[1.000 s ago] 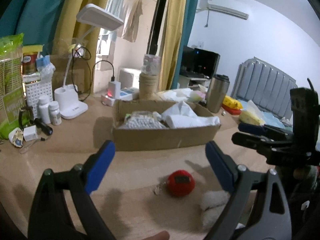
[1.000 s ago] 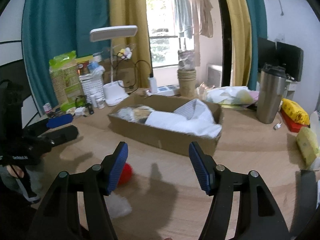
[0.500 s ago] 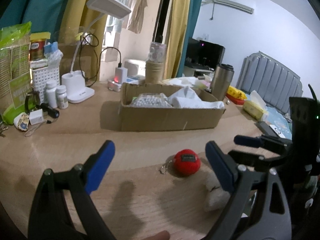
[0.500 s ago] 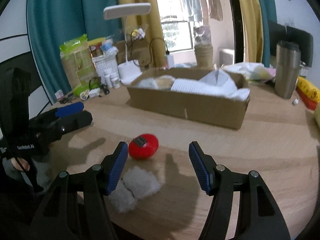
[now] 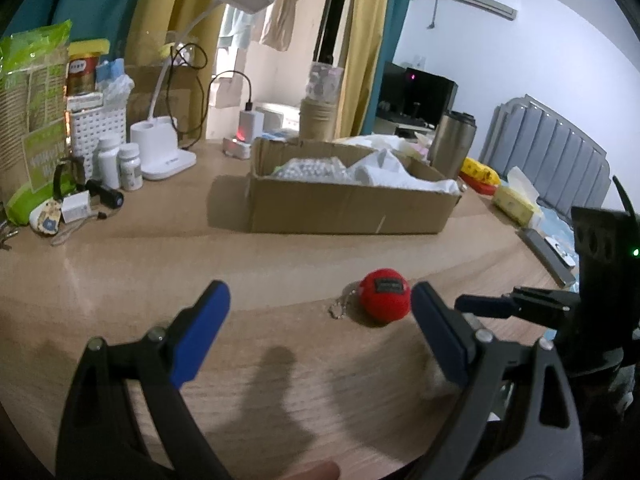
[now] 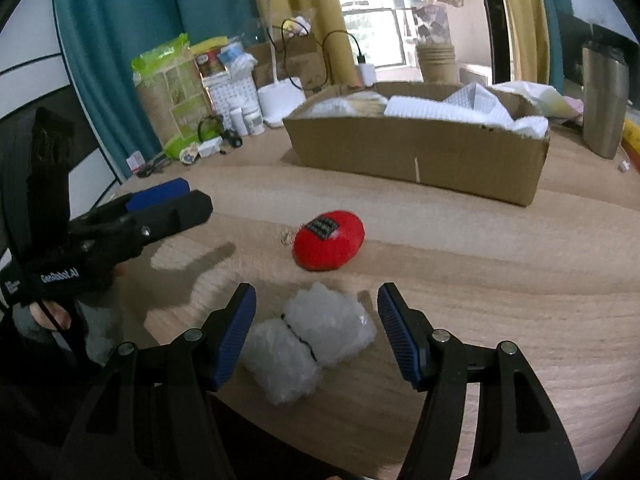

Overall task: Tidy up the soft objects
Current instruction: 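Withdraw both tools from the box toward the red ball and bubble-wrap ball, then grasp the crumpled bubble-wrap ball with the right tool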

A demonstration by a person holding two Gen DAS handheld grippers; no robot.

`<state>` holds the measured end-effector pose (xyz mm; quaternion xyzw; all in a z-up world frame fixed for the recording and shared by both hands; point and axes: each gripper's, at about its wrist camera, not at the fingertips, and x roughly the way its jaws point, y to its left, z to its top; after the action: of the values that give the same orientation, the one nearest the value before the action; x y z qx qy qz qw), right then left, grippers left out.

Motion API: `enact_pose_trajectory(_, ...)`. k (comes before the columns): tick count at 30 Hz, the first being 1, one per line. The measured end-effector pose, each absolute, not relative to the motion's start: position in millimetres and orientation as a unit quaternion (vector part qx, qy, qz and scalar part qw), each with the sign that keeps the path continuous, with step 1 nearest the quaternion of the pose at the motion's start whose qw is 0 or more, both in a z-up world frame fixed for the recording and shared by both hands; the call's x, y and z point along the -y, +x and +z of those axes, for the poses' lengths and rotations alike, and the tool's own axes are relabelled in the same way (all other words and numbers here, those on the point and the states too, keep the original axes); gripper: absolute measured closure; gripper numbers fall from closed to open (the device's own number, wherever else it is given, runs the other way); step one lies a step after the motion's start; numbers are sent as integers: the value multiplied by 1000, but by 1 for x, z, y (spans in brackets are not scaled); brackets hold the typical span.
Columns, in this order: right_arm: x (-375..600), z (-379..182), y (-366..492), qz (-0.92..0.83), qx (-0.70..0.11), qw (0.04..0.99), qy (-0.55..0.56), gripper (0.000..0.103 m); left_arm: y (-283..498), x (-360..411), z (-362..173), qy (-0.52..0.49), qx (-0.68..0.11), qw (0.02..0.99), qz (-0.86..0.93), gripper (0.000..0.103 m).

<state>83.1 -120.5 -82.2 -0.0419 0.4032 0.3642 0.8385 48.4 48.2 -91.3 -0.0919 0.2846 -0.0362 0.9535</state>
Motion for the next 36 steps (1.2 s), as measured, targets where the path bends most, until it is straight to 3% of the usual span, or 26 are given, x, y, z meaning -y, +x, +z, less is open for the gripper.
enact_pose_trajectory(22,170,-84,125,251,-371,889,-89,36,58,-32,-95,-72,-299,950,-56,10)
enact_pose_trajectory(30,196,-63,132,220,-345,911,-59,36,63,-25,-92,-58,-295,952,-59,10)
enact_pose_trajectory(36,198,-73,123,228,-371,900,-27,36,69,-14,-93,-38,-300,951,-64,10)
